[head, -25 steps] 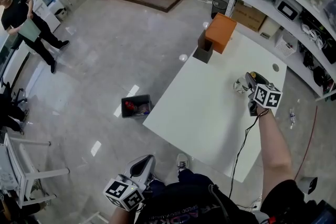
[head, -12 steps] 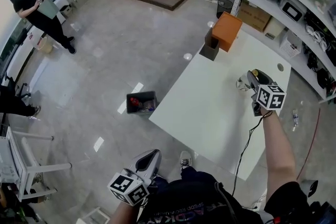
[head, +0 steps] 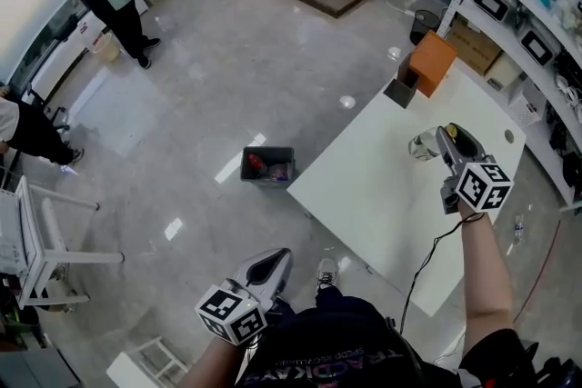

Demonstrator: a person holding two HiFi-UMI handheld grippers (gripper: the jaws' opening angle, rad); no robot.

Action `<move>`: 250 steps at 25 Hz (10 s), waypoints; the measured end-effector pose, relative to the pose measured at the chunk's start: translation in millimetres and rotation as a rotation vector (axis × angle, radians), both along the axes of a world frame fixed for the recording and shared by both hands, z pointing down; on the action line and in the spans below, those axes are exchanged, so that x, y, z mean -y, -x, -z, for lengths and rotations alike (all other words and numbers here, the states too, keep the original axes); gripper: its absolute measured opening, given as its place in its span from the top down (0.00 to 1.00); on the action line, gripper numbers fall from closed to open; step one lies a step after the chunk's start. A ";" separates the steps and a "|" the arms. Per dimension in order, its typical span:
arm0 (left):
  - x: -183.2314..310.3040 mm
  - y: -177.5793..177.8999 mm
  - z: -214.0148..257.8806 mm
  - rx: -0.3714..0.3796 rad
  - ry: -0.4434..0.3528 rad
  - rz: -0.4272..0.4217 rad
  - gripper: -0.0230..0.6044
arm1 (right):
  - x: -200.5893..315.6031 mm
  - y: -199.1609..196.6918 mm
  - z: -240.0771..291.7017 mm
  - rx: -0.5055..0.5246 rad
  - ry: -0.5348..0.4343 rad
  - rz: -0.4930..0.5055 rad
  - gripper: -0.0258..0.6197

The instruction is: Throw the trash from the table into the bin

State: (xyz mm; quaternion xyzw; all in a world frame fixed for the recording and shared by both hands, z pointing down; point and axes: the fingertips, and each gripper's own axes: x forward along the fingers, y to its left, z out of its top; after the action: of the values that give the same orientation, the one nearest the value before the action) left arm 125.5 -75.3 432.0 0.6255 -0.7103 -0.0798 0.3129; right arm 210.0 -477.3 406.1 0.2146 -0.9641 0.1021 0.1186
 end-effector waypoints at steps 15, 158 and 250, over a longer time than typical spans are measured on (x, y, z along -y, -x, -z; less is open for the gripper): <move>-89.8 66.9 16.8 0.019 -0.050 0.110 0.95 | -206.2 117.2 68.4 0.189 0.056 0.304 0.73; -112.9 399.6 -326.8 -0.162 0.197 0.011 0.95 | -315.1 492.4 -501.8 -0.335 0.226 0.229 0.96; -109.4 39.8 54.1 0.055 -0.137 -0.856 0.95 | -517.7 38.9 33.3 0.184 0.168 -0.311 0.96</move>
State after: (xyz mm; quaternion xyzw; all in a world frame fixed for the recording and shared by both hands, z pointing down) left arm 85.7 34.1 377.9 0.8848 -0.3879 0.0269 0.2567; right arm 171.1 40.5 372.8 0.3402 -0.9141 0.2187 0.0301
